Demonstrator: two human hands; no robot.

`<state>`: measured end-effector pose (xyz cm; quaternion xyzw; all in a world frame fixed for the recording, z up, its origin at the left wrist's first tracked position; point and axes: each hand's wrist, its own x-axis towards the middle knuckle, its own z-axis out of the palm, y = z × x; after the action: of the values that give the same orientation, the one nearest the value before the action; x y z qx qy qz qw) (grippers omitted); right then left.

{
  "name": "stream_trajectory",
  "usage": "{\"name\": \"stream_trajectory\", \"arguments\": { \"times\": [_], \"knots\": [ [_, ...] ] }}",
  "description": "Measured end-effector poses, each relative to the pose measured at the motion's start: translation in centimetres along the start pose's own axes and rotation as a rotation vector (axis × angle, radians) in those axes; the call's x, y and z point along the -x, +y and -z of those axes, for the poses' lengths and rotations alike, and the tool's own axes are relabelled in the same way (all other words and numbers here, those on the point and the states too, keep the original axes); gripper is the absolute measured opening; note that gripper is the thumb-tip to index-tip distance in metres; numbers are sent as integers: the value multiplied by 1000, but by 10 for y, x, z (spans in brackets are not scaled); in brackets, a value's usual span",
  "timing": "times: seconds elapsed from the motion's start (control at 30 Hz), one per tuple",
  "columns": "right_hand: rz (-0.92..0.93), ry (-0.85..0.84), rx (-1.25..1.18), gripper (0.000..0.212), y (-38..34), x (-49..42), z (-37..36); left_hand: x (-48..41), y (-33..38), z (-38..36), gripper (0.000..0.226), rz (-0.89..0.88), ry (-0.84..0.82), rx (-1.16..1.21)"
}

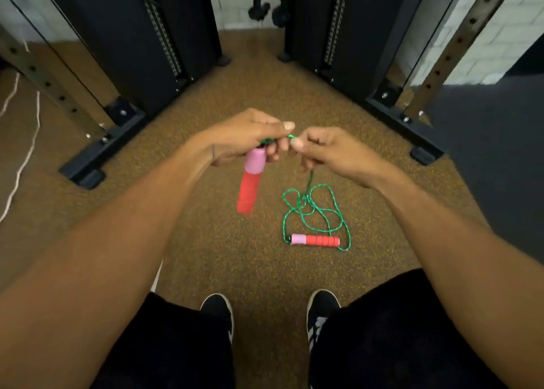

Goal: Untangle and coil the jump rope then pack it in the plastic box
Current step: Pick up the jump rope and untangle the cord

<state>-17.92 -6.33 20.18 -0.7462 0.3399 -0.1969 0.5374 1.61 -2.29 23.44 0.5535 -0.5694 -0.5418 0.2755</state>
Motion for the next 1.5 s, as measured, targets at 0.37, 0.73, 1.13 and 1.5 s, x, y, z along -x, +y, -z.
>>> {"name": "stream_trajectory", "arguments": {
  "times": [0.37,0.73,1.13,1.5],
  "knots": [
    [166,171,-525,35,-130,34,26,68,41,37,27,-205,136,80],
    [241,73,-441,36,-146,35,12,38,-38,1,20,97,-44,-246],
    [22,101,-378,37,-129,24,14,42,40,-12,29,-396,132,517],
    [148,128,-481,38,-142,39,38,30,-6,27,30,80,216,-467]
  ]
}}
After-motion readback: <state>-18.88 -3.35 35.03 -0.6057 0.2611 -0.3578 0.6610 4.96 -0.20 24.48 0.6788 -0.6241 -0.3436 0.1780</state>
